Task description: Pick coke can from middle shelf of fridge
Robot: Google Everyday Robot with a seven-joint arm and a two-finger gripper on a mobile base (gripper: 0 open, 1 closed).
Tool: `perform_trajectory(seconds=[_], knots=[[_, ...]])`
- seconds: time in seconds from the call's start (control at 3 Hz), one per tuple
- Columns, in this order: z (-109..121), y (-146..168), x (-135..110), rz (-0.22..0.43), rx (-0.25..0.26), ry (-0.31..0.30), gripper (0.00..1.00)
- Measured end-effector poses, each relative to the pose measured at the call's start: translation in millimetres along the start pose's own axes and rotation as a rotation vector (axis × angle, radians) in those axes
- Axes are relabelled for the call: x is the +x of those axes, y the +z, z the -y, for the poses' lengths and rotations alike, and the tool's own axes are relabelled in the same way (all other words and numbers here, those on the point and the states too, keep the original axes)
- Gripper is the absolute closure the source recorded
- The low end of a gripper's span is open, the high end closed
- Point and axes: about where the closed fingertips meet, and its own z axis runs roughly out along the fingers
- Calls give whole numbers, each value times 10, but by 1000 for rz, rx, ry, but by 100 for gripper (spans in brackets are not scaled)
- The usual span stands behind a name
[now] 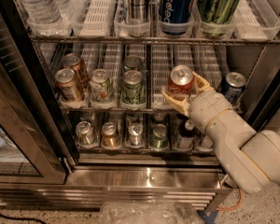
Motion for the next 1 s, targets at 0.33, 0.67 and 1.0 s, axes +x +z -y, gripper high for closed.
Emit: perform_trajectory(seconds=[0.33,0.67,1.0], knots=[[-705,110,51,-13,-179,26,100],[-1574,191,-16,-39,-388,189,100],[-1677,223,-164,-31,-435,214,100]])
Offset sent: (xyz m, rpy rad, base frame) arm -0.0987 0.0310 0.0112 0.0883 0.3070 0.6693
